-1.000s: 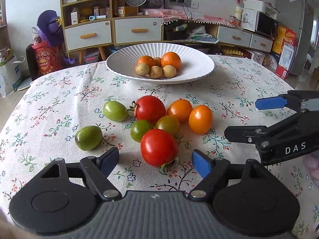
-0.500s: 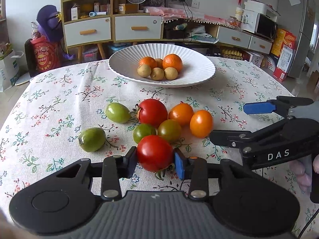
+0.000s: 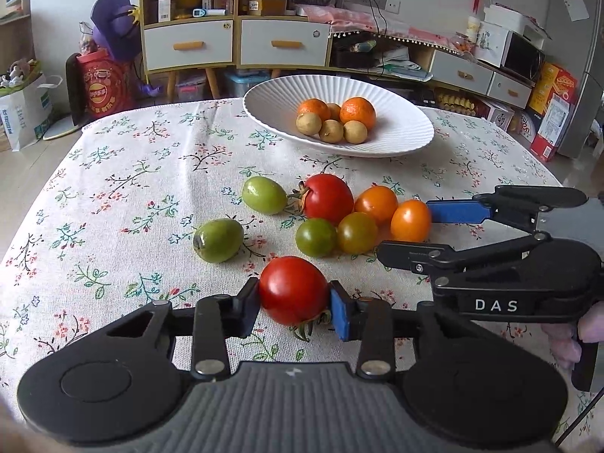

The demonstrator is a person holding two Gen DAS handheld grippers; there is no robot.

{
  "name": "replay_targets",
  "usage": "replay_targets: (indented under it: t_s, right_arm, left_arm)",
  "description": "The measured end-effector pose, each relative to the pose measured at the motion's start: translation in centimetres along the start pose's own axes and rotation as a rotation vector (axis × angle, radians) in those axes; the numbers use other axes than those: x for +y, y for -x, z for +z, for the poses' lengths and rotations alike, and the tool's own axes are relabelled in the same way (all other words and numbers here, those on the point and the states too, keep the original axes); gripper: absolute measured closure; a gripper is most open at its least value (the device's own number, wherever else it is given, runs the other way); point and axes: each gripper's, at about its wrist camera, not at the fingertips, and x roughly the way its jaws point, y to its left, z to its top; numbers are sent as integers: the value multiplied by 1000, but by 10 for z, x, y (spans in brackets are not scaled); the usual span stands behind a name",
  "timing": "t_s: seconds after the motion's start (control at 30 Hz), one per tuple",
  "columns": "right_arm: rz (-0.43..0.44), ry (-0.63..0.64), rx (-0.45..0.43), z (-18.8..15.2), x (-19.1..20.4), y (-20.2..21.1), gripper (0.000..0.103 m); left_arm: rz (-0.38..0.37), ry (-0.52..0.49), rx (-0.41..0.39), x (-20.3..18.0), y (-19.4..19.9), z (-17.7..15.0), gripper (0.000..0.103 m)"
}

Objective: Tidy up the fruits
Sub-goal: 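Grasp a red tomato with the left tool while the right tool grasps an orange tomato, then carry the red and orange tomatoes over the white bowl with both tools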

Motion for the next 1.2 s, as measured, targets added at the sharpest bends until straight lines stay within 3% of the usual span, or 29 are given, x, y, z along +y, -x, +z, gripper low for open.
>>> replay_targets:
  t_s: [0.4,0.47,1.2]
  right_arm:
    - [-11,-11,-3,3,-3,-2,64]
    - [-7,-12,-1,3,-4,-2,74]
    - [29,-94,-35,18,-24,16,75]
  left_arm:
    - [-3,-16,3,-4,-3,1,74]
    - [-4,-17,3,-4,-3,1,74]
    - [-41,6,-39,-17,2,22,74]
